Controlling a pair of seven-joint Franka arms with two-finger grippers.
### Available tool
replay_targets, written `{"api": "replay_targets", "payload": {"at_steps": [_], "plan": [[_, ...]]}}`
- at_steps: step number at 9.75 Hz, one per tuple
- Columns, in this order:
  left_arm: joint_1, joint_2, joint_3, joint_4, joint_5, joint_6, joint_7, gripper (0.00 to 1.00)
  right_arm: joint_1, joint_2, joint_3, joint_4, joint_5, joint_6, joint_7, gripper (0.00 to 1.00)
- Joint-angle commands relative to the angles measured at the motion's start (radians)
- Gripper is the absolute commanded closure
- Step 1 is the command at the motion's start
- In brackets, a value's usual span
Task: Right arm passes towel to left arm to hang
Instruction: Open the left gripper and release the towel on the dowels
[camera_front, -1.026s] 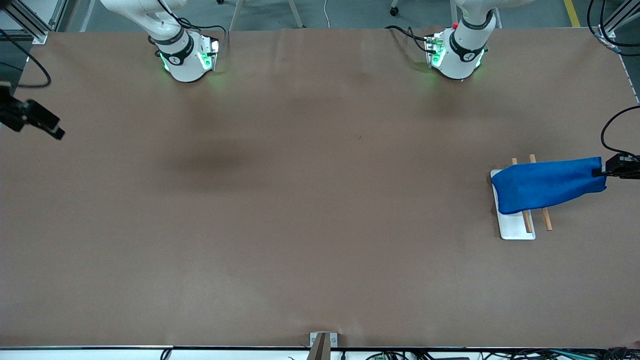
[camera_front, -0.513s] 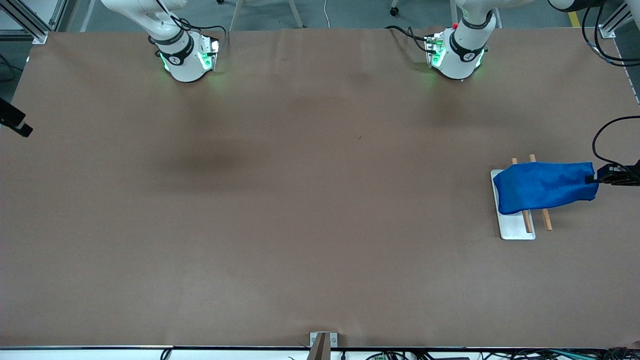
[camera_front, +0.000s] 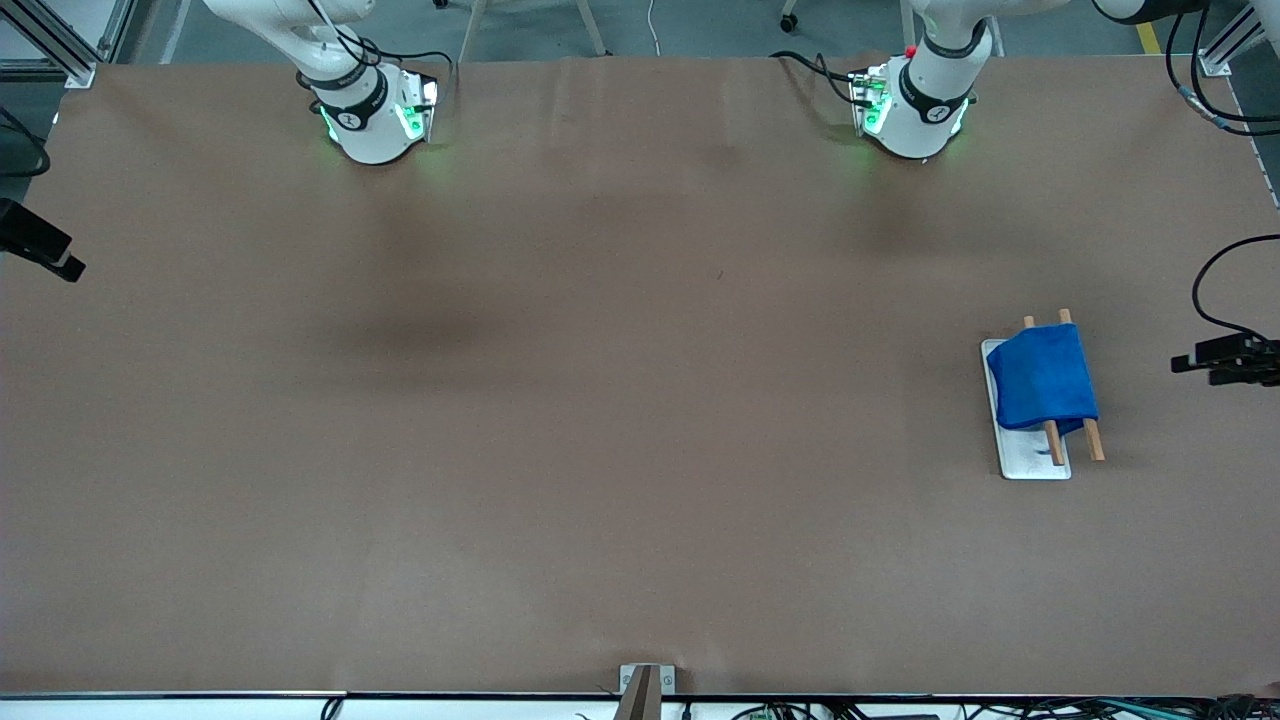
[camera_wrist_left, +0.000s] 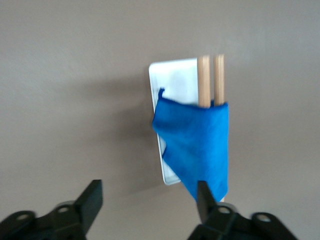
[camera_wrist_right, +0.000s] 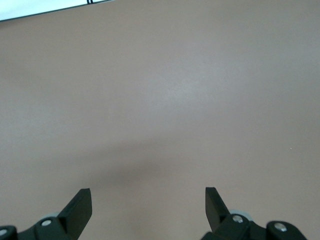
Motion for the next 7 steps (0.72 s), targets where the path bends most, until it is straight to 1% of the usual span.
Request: {"api": "replay_targets", "payload": {"at_steps": [1,3,4,5,6,7], "plan": [[-0.026,-0.055,-0.088,0.025,0.096,0.029,-0.108,0.00,-0.024,-0.001,0.016,0.011,0.012,-0.016,-0.006,0.00],[-0.026,-0.150,-0.188,0.024,0.179,0.079,-0.199,0.00,-0.026,-0.001,0.016,0.011,0.013,-0.014,-0.009,0.00],[-0.026,-0.195,-0.244,0.022,0.237,0.079,-0.286,0.00,-0.026,-0.003,0.016,0.011,0.013,-0.014,-0.009,0.00],[-0.026,-0.247,-0.320,0.007,0.316,0.079,-0.390,0.00,-0.026,-0.001,0.016,0.011,0.013,-0.014,-0.011,0.00],[-0.025,-0.312,-0.388,-0.037,0.376,0.079,-0.494,0.00,-0.026,-0.001,0.016,0.011,0.013,-0.013,-0.011,0.00],[-0.025,-0.380,-0.449,-0.088,0.410,0.079,-0.592,0.00,-0.020,-0.001,0.016,0.011,0.013,-0.014,-0.011,0.00]]}}
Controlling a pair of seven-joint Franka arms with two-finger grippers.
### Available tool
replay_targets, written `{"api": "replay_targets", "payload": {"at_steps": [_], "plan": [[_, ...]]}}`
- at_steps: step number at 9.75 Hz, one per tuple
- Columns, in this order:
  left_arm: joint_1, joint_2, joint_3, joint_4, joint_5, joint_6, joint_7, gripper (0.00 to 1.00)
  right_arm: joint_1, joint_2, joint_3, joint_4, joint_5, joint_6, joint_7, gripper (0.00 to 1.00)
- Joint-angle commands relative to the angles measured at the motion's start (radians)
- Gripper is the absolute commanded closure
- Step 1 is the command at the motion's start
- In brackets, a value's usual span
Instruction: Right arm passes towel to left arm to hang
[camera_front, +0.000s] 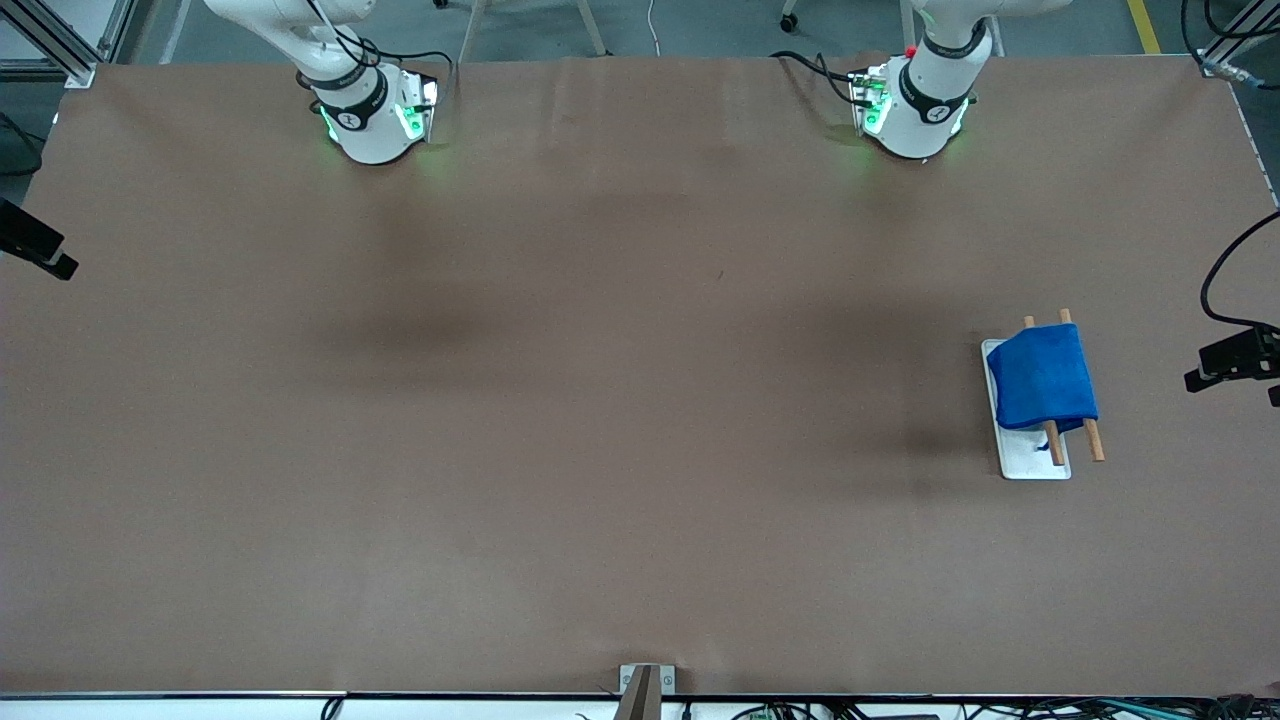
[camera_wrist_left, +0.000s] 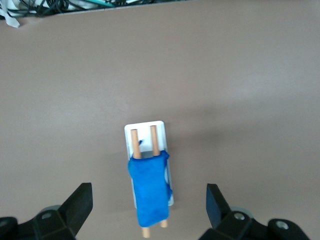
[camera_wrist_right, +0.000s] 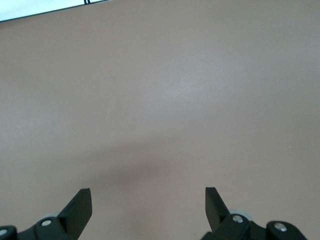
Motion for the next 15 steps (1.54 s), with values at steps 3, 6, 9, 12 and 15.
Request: {"api": "replay_targets", "payload": {"at_steps": [3,6,9,12,15], "plan": [[0.005,-0.216,-0.180,-0.188,0.087,-0.060,-0.253,0.00,-0.012,-0.003,0.011,0.008,0.003,-0.012,-0.013,0.00],[-0.014,-0.205,-0.188,-0.061,0.117,-0.149,-0.257,0.00,-0.009,-0.003,0.014,0.004,0.001,-0.001,-0.014,0.00],[-0.045,-0.220,-0.174,-0.026,0.116,-0.229,-0.267,0.00,-0.007,-0.003,0.015,0.004,0.001,-0.005,-0.014,0.00],[-0.067,-0.294,-0.164,-0.094,0.092,-0.250,-0.310,0.00,-0.007,-0.003,0.015,0.005,0.001,-0.005,-0.013,0.00],[-0.057,-0.305,-0.165,-0.115,0.092,-0.250,-0.332,0.00,-0.010,-0.003,0.015,0.004,0.001,-0.008,-0.013,0.00]]}}
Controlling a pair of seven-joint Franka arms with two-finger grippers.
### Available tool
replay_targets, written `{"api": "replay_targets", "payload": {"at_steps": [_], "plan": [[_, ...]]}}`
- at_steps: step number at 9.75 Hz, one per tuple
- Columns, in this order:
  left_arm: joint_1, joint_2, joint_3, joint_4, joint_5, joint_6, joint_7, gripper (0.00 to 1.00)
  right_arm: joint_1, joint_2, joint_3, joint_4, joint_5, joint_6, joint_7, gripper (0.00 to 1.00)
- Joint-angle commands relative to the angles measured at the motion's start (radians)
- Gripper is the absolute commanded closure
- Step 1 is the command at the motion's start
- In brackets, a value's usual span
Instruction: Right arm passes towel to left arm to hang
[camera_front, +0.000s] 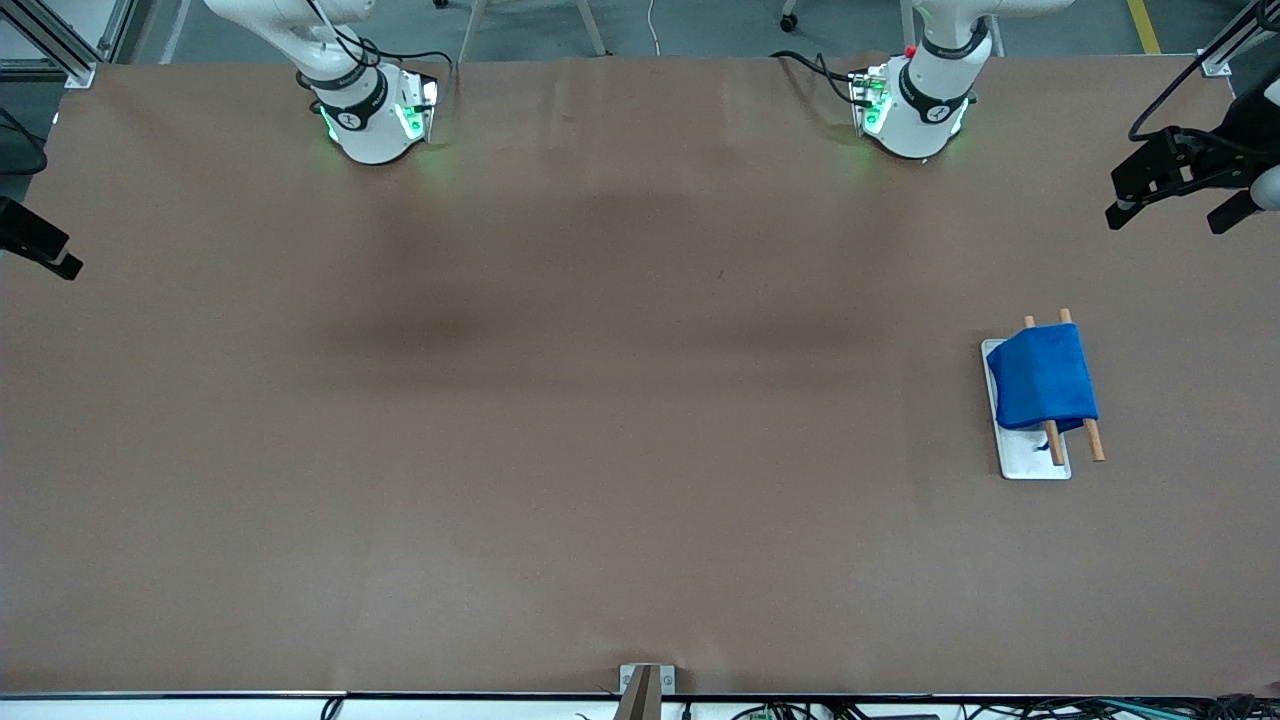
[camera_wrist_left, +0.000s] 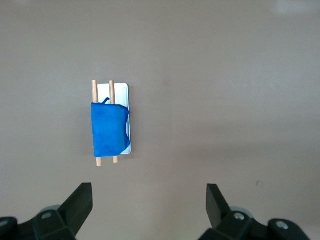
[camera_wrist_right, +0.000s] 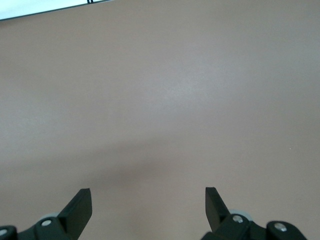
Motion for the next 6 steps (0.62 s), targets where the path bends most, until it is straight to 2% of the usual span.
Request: {"api": "replay_targets", "payload": {"at_steps": [1,6], "plan": [[-0.001,-0.012,0.005,-0.055,-0.004,-0.004,-0.027,0.00,-0.009,-0.003,0.007,0.003,0.003,-0.008,-0.008,0.00],[0.002,-0.009,0.000,-0.066,-0.004,-0.005,-0.039,0.00,-0.019,0.000,0.004,0.009,0.002,0.003,-0.039,0.00]]}}
